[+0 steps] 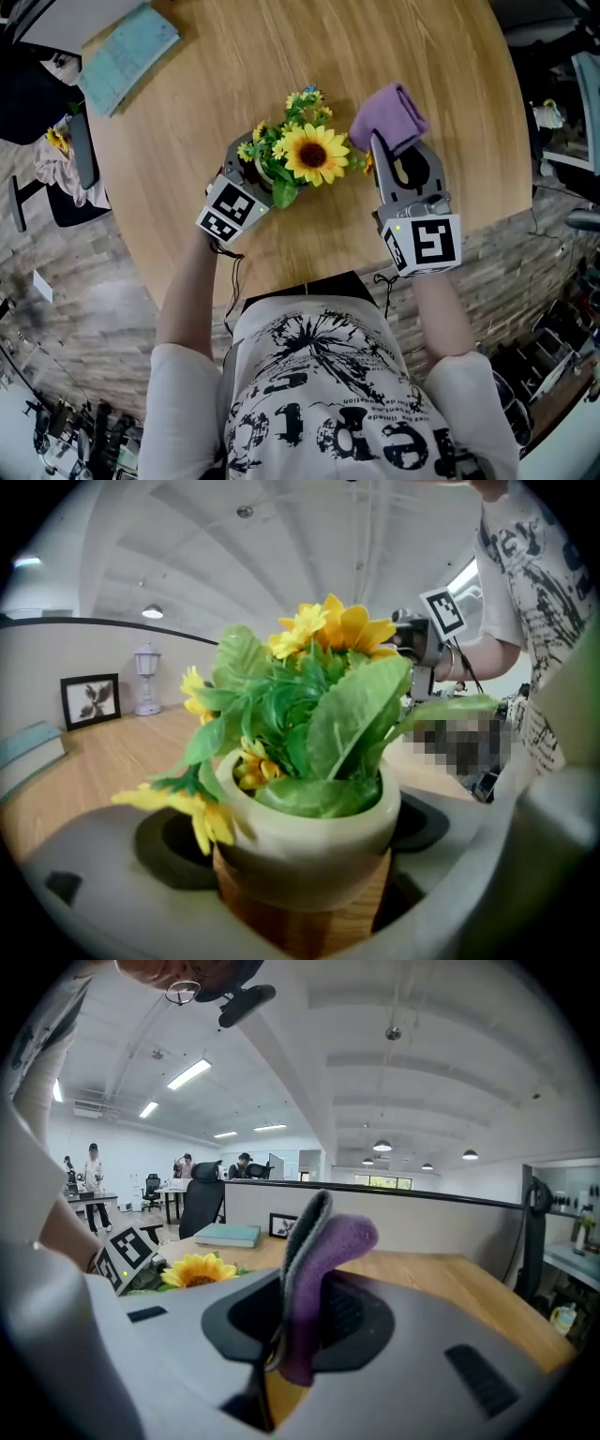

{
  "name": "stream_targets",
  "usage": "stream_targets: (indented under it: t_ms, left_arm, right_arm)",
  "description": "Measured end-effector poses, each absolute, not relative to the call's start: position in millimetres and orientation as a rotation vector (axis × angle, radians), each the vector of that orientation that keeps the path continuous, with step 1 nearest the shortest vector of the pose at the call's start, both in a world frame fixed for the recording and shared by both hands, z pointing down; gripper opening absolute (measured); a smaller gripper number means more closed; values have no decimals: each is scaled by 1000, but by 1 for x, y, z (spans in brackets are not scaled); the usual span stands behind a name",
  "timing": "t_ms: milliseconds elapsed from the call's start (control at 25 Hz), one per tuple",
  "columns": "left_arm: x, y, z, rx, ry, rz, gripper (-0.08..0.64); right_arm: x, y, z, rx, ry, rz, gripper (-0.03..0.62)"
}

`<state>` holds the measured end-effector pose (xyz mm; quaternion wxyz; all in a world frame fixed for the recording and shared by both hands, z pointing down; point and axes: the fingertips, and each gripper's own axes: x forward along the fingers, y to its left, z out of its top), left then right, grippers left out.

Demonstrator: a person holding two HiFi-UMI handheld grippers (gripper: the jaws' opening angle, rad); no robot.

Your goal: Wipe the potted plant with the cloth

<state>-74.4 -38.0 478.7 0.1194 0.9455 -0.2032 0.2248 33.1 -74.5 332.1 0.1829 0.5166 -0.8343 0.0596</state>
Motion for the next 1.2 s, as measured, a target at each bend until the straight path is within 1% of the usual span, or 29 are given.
stream_targets:
  t_ms: [120, 200, 360, 520, 560, 760, 920, 1120, 1200]
  left_arm:
    - [-74, -38, 478, 2755, -589, 643, 531]
    - [-74, -38, 476, 2727, -613, 610, 559]
    - [-85, -39, 474, 2668, -675, 601, 575]
    - [-102, -43, 444, 2686, -802, 542, 572]
    - [-105, -43, 431, 2704, -848, 519, 559]
    - [-126, -47, 358, 2760, -1118, 375, 399]
    - [-150, -53, 308, 2712, -1363, 239, 165]
    - [-165, -42, 270, 2676, -1534, 216, 50]
    - [-170, -38, 259, 2655, -1588, 207, 20]
  right_arm:
    - [30, -74, 335, 1441, -2348, 171, 75]
    - [29, -73, 336, 1432, -2345, 170, 75]
    - [26, -79, 330, 1421, -2349, 153, 75]
    - [20, -84, 316, 1408, -2373, 108, 75]
    - [20, -82, 313, 1403, -2377, 95, 75]
    - [10, -74, 296, 1370, -2415, 35, 74]
    - [4, -74, 282, 1361, -2450, 14, 74]
    - [7, -65, 266, 1359, -2496, 14, 74]
    - [8, -63, 261, 1354, -2512, 17, 74]
